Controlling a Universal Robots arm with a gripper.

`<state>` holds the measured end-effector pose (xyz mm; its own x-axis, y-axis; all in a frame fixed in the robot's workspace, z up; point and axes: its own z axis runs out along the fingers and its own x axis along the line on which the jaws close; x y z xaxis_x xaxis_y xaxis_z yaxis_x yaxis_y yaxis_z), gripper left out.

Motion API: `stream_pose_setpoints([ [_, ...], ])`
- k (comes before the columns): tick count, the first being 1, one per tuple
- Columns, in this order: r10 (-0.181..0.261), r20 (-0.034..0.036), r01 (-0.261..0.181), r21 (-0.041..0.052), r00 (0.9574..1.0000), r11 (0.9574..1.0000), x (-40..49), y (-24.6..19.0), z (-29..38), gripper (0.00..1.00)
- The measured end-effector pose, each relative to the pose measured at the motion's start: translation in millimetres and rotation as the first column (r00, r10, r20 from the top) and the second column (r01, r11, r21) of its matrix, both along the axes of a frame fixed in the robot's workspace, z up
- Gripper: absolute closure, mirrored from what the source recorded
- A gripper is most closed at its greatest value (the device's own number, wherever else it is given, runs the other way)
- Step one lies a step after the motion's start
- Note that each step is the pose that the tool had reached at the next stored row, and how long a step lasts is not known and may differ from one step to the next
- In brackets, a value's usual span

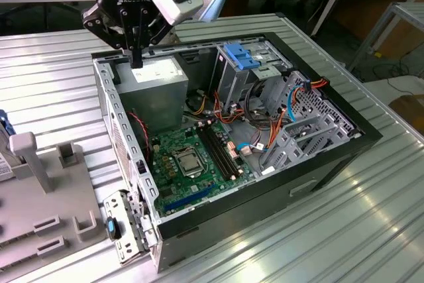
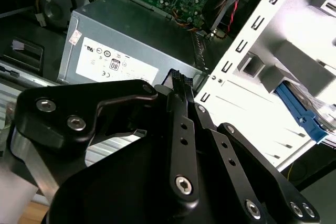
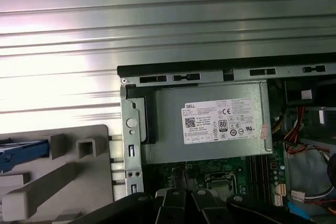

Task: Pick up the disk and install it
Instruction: 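Reach for the disk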

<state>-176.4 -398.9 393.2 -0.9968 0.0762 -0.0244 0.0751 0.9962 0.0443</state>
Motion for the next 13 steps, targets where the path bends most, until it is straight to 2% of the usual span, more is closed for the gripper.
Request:
stream_pose_setpoints([
  [13,0.0,0.0001,0.0,0.0001,1.0,1.0,-19.9,0.0,-0.2,0.89],
])
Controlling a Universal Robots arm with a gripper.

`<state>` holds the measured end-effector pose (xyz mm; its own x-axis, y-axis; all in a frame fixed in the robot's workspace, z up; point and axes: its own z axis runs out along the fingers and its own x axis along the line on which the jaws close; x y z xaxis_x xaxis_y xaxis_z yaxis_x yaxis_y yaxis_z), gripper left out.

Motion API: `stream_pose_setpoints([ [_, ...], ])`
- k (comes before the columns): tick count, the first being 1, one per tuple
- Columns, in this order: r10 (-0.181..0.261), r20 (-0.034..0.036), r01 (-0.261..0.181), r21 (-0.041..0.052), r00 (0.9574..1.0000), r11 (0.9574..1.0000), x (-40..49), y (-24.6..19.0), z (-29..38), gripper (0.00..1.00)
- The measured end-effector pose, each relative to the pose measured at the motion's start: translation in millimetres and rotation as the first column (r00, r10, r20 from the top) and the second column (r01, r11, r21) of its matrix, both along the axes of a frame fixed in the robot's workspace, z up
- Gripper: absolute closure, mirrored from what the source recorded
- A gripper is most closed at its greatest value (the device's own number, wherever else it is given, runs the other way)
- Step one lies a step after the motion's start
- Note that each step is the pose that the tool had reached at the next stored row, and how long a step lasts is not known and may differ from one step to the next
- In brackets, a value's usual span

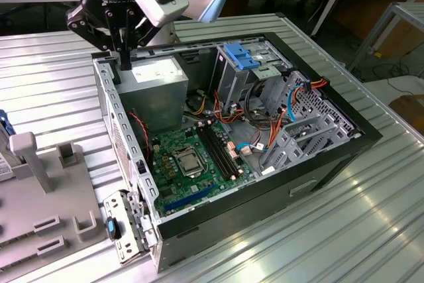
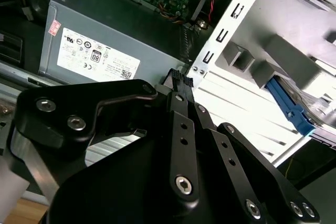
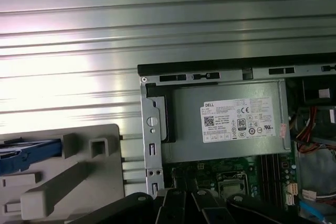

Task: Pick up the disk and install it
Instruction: 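Reach for the disk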

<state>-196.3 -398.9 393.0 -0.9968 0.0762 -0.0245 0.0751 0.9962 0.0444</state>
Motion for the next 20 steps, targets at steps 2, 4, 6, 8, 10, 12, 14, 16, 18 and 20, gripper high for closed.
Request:
stream_pose_setpoints([
  [2,0.0,0.0,0.0,-0.0001,1.0,1.0,-3.3,0.0,0.0,0.89],
  [4,0.0,-0.0001,0.0,-0.0001,1.0,1.0,-6.6,0.0,0.0,0.89],
  [6,0.0,-0.0001,0.0,-0.0001,1.0,1.0,-9.9,0.0,0.0,0.89],
  [8,0.0,-0.0001,0.0,-0.0001,1.0,1.0,-13.4,0.0,-0.1,0.89],
  [10,0.0,0.0,0.0,0.0,1.0,1.0,-15.8,0.0,-0.1,0.89],
  [12,0.0,-0.0001,0.0,-0.0001,1.0,1.0,-19.2,0.0,-0.1,0.89],
  [14,0.0,0.0,0.0,0.0,1.0,1.0,-23.4,0.0,-0.2,0.89],
  [16,0.0,-0.0001,0.0,-0.0001,1.0,1.0,-28.0,0.0,-0.1,0.89],
  [18,0.0,-0.0001,0.0,-0.0001,1.0,1.0,-37.2,0.0,-0.2,0.89],
  [20,0.0,0.0,0.0,0.0,1.0,1.0,-40.3,0.0,-0.2,0.89],
])
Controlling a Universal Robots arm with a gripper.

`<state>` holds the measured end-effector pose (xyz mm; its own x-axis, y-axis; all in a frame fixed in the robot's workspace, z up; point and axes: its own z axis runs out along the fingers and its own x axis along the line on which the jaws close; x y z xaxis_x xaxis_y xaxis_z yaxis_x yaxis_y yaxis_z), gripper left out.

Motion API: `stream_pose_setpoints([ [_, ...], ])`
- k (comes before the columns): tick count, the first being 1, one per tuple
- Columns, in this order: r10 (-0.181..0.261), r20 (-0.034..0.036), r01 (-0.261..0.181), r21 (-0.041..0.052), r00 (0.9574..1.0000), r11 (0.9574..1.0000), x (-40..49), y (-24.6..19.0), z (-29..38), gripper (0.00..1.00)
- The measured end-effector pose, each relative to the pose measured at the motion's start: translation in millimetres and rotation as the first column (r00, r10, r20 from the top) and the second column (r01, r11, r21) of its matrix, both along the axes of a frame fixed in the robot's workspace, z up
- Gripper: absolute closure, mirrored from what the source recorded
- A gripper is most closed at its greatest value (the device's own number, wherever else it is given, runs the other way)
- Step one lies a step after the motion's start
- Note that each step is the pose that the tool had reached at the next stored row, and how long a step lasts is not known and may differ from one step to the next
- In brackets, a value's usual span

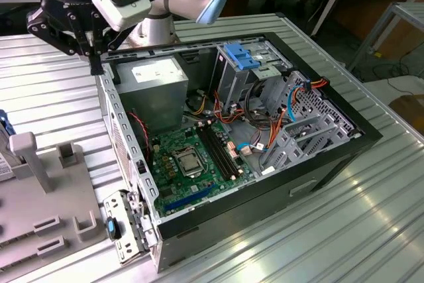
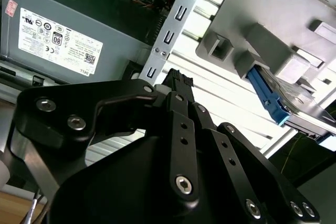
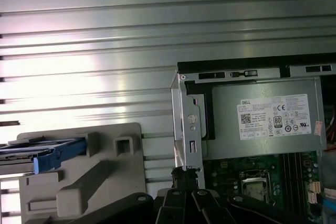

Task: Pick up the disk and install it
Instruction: 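Reach for the disk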

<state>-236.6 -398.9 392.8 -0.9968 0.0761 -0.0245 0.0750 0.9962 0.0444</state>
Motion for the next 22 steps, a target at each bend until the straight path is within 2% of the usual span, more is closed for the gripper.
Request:
stream_pose_setpoints([
  [11,0.0,0.0,0.0,0.0,1.0,1.0,-22.5,0.1,0.0,0.89],
  [22,0.0,0.0,0.0,0.0,1.0,1.0,-49.6,0.1,-0.1,0.89],
])
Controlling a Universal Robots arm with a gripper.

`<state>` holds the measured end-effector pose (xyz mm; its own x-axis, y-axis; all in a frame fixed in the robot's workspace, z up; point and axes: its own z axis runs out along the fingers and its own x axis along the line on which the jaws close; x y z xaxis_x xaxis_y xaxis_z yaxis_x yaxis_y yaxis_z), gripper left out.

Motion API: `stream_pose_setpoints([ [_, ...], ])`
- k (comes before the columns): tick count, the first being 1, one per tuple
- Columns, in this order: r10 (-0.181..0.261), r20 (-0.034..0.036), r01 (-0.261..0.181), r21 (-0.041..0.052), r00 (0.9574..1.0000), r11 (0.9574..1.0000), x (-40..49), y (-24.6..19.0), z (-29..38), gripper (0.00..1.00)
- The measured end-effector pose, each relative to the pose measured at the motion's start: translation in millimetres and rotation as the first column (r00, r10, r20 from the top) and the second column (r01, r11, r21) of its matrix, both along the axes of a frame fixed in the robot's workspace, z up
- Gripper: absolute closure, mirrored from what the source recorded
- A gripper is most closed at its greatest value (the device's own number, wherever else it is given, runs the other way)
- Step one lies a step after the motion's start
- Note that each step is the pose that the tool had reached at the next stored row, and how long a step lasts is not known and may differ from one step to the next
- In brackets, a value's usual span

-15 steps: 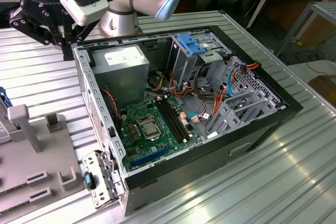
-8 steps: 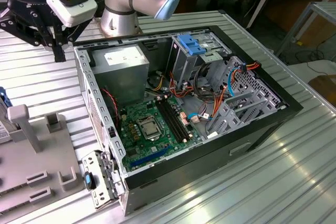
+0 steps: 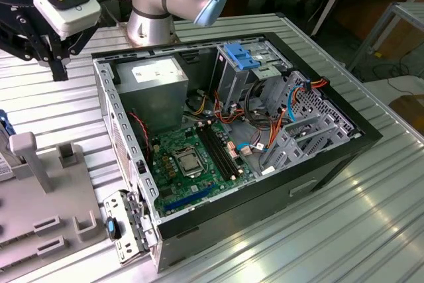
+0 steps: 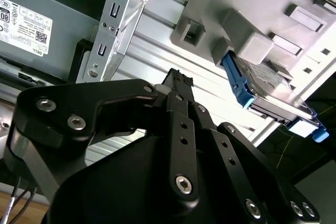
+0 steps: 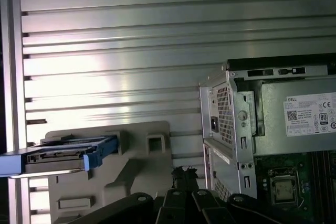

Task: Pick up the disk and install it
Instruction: 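Reach for the disk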

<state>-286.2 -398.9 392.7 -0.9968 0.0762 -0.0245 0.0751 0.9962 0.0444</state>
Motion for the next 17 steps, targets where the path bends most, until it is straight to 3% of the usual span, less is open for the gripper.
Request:
stream_pose_setpoints([
  [17,0.0,-0.0001,0.0,-0.0001,1.0,1.0,-36.0,0.0,-0.1,0.89],
])
